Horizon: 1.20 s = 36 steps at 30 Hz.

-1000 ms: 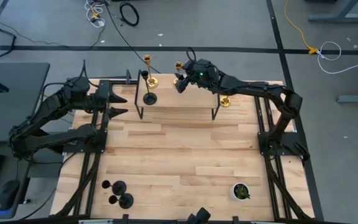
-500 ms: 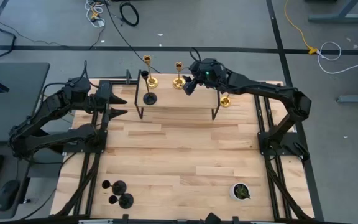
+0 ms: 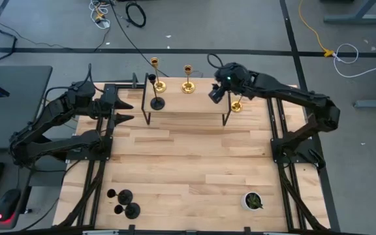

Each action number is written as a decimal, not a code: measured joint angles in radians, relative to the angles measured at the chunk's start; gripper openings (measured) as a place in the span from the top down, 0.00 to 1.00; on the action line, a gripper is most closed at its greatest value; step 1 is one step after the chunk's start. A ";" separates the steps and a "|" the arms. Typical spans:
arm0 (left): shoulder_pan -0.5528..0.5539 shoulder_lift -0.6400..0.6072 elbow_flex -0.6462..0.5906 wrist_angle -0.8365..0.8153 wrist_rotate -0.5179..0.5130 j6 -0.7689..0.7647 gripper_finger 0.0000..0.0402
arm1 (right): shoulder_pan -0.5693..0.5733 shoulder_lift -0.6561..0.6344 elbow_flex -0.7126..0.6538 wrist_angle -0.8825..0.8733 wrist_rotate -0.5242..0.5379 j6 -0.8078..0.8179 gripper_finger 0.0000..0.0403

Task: Pick & Place candle stick holders
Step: Put the gold candle holder aligned with the other gold candle holders on the shelf

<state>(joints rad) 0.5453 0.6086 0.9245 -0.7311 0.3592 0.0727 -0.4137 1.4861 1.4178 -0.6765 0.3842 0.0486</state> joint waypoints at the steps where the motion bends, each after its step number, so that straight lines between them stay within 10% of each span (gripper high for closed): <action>1: 0.000 0.000 0.000 0.000 0.000 0.000 0.48 | 0.000 -0.014 0.000 -0.036 0.009 0.011 0.42; 18: 0.000 0.000 0.000 0.000 0.000 -0.002 0.48 | 0.032 -0.144 -0.030 -0.685 0.082 0.364 0.42; 36: 0.000 0.000 0.000 -0.007 0.000 0.000 0.48 | 0.106 -0.532 -0.714 -0.113 0.154 0.517 0.42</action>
<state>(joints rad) 0.5457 0.6086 0.9245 -0.7383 0.3592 0.0723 -0.3073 0.9538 0.7034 -0.7895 0.5380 0.5652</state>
